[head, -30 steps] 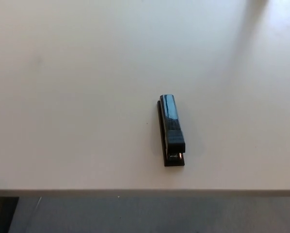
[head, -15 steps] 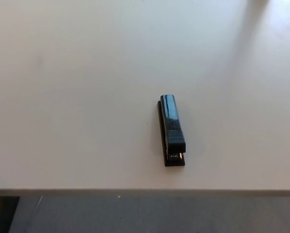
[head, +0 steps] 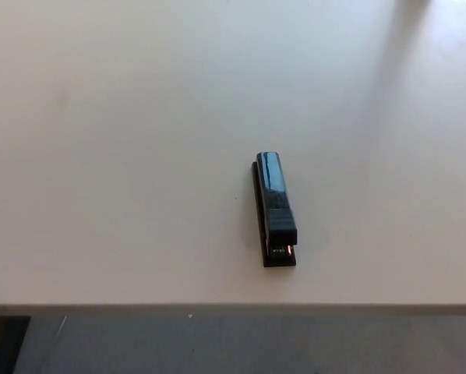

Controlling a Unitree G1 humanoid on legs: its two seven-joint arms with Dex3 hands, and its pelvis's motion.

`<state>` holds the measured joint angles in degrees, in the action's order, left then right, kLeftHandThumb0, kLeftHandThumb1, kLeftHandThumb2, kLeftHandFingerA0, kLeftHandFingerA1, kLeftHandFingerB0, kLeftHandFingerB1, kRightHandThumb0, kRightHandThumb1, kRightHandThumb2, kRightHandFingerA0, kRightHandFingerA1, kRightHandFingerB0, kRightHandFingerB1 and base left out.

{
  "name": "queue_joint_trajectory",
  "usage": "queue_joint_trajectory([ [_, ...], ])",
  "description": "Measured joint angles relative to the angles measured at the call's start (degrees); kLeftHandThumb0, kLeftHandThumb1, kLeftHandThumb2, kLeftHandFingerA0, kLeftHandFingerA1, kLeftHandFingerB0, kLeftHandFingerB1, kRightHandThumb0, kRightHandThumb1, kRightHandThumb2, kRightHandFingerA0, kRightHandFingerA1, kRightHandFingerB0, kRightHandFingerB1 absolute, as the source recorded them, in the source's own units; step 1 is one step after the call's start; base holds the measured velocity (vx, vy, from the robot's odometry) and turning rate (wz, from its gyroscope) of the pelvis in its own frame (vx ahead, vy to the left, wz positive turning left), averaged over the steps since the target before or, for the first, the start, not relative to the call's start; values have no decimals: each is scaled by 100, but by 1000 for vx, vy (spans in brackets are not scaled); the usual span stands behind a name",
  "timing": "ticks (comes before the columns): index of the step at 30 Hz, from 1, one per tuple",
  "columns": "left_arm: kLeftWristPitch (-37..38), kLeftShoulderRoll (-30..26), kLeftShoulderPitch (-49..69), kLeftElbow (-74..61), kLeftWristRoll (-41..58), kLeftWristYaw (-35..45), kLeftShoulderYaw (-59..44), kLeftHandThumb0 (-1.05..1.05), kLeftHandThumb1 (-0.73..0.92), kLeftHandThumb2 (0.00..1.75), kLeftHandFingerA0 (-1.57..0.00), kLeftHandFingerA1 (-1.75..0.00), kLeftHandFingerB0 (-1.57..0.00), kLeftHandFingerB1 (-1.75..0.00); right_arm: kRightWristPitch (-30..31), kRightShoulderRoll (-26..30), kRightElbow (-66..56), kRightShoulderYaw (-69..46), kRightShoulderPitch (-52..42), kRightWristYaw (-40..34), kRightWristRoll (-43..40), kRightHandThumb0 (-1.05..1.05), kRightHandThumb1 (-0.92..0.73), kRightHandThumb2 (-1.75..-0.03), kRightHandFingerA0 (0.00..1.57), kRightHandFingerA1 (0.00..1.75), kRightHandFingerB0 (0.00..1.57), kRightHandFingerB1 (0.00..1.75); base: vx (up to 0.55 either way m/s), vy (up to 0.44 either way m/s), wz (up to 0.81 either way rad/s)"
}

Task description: The robot uses its right hand to press on the stapler that is in the middle of the desk

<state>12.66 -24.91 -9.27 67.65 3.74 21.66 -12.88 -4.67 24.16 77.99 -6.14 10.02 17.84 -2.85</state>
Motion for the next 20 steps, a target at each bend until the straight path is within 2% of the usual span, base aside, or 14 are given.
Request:
queue_joint_trajectory([
  [2,0,0,-8,0,2,4,-4,-49,92,93,-4,-31,-2,-26,75,-105,-23,50,164,185,24,-97,-88,-121,0,8,0,4,0,0,0],
  [5,-6,-1,-19,-7,6,6,-18,-48,90,98,-2,-34,-1,-30,181,-257,-103,152,412,362,77,-99,-92,-122,0,4,0,1,0,0,0],
  [6,-11,-1,-26,-9,6,5,-20,-49,92,91,-5,-32,-3,-27,196,-291,-123,155,460,381,82,-100,-92,-122,0,4,0,0,0,0,0],
  [8,-30,-1,-47,-11,5,3,-20,-43,92,101,-4,-39,-3,-34,227,-389,-189,112,577,421,82,-97,-92,-119,0,5,0,0,0,0,0],
  [9,-32,-1,-48,-10,6,1,-24,-47,92,94,-3,-36,-1,-28,204,-446,-226,22,600,418,53,-98,-92,-120,0,5,0,0,0,0,0],
  [11,-33,-1,-51,-11,7,1,-34,-47,92,94,-3,-36,-1,-28,113,-574,-283,-117,605,401,15,-98,-92,-120,0,5,0,0,0,0,0],
  [12,-33,0,-57,-11,7,1,-34,-43,92,102,-4,-39,-3,-34,77,-618,-300,-158,603,400,7,-99,-92,-120,0,4,0,0,0,0,0],
  [13,-34,0,-65,-12,6,-1,-32,-48,92,95,-4,-38,-2,-31,31,-652,-314,-206,598,393,1,-98,-92,-119,0,5,0,0,0,0,0],
  [14,-34,0,-68,-13,4,-3,-28,-43,92,103,-4,-40,-2,-37,-46,-699,-330,-280,584,374,-10,-98,-92,-120,0,5,0,1,0,0,0],
  [15,-38,0,-68,-14,2,-3,-18,-46,92,98,-4,-39,-1,-31,-106,-741,-339,-327,570,359,-20,-98,-92,-120,0,5,0,0,0,0,0],
  [18,-51,-1,-68,-16,-3,0,9,-46,91,98,-6,-40,-4,-33,-316,-879,-344,-401,495,325,-24,-96,-92,-119,0,6,0,1,0,0,0],
  [20,-51,-1,-68,-15,-4,7,18,-49,92,95,-3,-33,-2,-26,-417,-900,-346,-420,450,316,-22,-95,-92,-120,0,8,0,2,0,0,0],
])
